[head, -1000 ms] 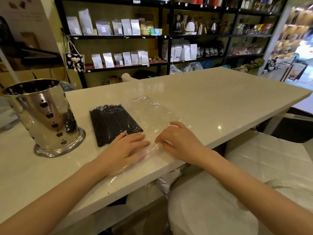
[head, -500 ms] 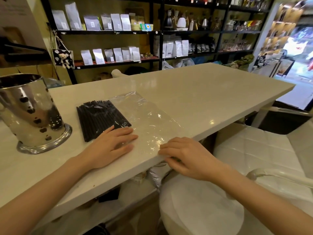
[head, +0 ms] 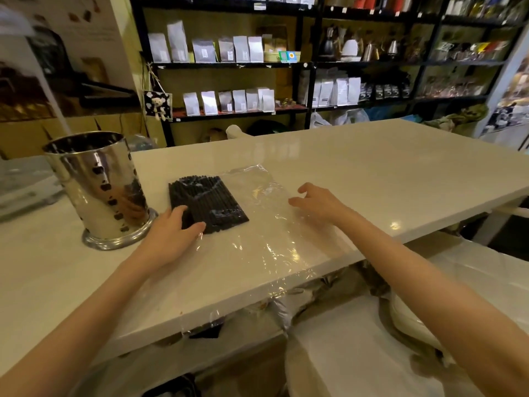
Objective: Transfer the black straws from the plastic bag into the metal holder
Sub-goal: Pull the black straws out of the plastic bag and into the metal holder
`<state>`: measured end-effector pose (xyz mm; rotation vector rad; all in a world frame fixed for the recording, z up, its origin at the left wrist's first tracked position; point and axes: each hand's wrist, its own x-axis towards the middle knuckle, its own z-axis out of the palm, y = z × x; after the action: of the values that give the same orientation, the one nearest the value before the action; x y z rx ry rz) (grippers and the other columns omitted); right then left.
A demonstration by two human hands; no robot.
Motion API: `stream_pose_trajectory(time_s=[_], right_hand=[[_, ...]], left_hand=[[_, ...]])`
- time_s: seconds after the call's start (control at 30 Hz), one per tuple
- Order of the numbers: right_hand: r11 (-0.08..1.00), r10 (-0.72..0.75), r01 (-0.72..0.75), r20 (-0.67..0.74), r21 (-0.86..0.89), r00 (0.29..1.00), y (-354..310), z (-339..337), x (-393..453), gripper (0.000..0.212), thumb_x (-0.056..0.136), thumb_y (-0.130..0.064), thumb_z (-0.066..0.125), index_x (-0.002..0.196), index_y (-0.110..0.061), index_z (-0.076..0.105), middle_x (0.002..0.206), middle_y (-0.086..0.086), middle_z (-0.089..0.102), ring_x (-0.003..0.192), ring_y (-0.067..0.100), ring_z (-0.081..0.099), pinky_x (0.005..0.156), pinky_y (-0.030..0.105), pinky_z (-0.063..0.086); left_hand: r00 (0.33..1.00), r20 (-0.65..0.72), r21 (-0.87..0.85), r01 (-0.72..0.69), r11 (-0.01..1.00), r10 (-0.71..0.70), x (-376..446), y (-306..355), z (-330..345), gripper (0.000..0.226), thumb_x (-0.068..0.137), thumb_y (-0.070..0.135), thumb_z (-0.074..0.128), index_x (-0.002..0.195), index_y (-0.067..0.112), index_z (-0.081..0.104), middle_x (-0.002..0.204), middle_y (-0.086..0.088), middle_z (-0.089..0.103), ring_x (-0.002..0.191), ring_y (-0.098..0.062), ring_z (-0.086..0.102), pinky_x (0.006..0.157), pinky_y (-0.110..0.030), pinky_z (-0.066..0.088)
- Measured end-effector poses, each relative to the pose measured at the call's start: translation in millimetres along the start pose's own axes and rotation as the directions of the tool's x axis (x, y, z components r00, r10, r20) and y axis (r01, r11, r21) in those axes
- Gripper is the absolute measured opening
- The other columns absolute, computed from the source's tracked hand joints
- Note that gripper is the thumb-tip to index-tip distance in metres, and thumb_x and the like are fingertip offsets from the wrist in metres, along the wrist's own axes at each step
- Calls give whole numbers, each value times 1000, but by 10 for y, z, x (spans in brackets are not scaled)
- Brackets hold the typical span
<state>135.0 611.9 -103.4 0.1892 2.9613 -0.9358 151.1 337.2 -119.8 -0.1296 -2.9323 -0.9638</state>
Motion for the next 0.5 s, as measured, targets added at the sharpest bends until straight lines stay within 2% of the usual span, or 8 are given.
stream_pose_trajectory(time_s=[0.07,0.1,0.13,0.2,0.3,0.37,0.43,0.5], right_hand=[[996,36,-35,-15,86,999,-95,49,196,43,89,-31,54,120,-3,51,121,16,56,108,31,54,89,38,43],[988,57,-52,-25,146,998,-141,73,284,28,87,-28,58,99,-3,58,100,15,60,89,29,58,75,36,46],[975,85,-78,-26,210,996,-187,92,364,20,84,-24,61,76,-7,54,78,12,55,68,24,53,58,32,42],[937,152,-143,-2,318,988,-256,119,504,32,79,-17,66,61,-10,41,61,7,43,50,19,41,45,25,29],[899,216,-206,18,386,976,-321,119,640,33,78,-9,66,58,-7,40,56,8,43,46,19,39,45,24,29],[911,215,-207,16,356,976,-388,103,712,27,80,-6,63,59,-4,46,58,11,49,45,20,41,44,25,32],[938,177,-164,-15,306,984,-516,86,773,13,83,-8,60,74,-1,54,74,15,57,50,21,48,46,25,37],[972,75,-51,-96,230,993,-704,6,818,9,86,-10,57,84,-1,59,85,16,64,65,24,59,55,29,46]], left_hand=[[999,21,-104,33,994,-31,-4,68,13,57,88,33,50,137,11,31,139,-12,44,122,-27,43,91,-32,36],[999,22,-157,52,986,-49,5,88,19,58,88,32,50,138,12,30,140,-11,42,122,-25,43,92,-31,35],[997,19,-225,81,971,-78,24,110,23,58,88,31,51,138,13,29,141,-11,41,121,-24,43,94,-31,35],[984,37,-400,177,899,-177,87,137,1,58,87,28,53,138,14,30,142,-9,39,117,-20,42,95,-30,34],[948,128,-668,299,681,-290,201,157,-49,49,84,22,56,129,12,41,137,-8,44,121,-22,42,102,-32,34],[930,162,-803,319,503,-330,231,183,-81,30,85,16,54,114,8,48,121,-5,52,109,-20,49,97,-31,38],[919,183,-881,310,357,-348,243,178,-99,25,86,11,50,111,6,49,108,-10,58,98,-22,55,91,-33,44],[923,213,-924,297,242,-321,226,180,-121,21,86,8,48,105,3,53,93,-10,60,91,-22,57,87,-32,46]])
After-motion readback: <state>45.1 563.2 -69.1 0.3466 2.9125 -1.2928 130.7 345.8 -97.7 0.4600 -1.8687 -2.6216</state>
